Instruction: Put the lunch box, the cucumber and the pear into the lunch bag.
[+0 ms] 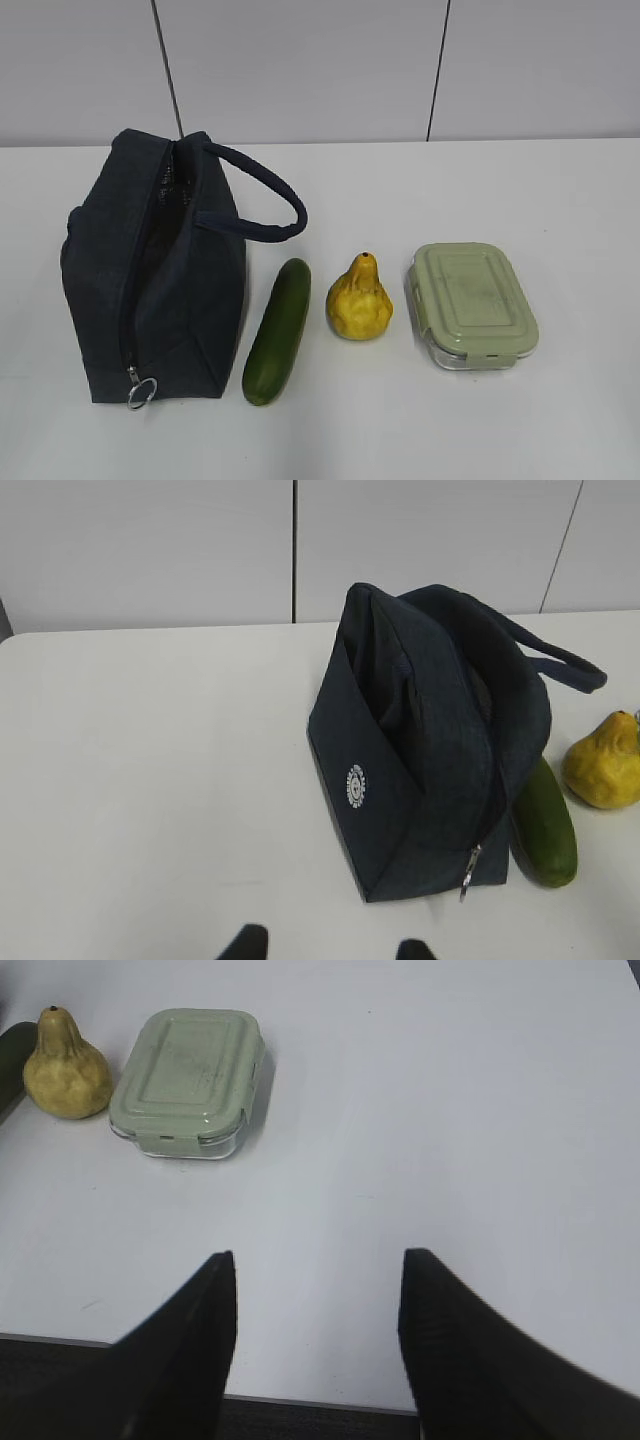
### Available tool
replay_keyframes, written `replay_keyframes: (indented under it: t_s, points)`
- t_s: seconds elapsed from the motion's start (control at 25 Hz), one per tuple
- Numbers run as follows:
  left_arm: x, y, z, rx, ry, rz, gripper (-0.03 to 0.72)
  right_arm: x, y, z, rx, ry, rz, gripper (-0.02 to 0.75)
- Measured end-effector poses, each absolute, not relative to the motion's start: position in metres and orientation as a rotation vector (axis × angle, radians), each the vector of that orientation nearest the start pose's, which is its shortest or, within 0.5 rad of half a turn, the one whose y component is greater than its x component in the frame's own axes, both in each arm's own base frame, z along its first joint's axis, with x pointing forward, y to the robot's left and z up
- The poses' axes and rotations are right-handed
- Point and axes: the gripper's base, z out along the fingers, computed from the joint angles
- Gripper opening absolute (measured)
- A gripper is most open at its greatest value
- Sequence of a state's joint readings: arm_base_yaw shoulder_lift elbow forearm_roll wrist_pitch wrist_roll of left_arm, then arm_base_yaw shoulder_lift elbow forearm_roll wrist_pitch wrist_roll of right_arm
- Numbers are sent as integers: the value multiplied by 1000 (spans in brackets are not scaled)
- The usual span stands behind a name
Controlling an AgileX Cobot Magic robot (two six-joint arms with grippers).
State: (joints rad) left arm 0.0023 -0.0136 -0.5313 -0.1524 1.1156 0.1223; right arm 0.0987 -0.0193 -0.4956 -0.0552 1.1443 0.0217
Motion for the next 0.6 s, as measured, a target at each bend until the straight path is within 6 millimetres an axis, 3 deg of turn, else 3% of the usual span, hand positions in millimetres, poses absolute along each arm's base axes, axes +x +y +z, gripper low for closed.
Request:
replay_keyframes:
  t_s: [0.6]
  points:
    - [-14,-12,282,139,2042,-104,241,-10,-5,269,-76,2115,7,410]
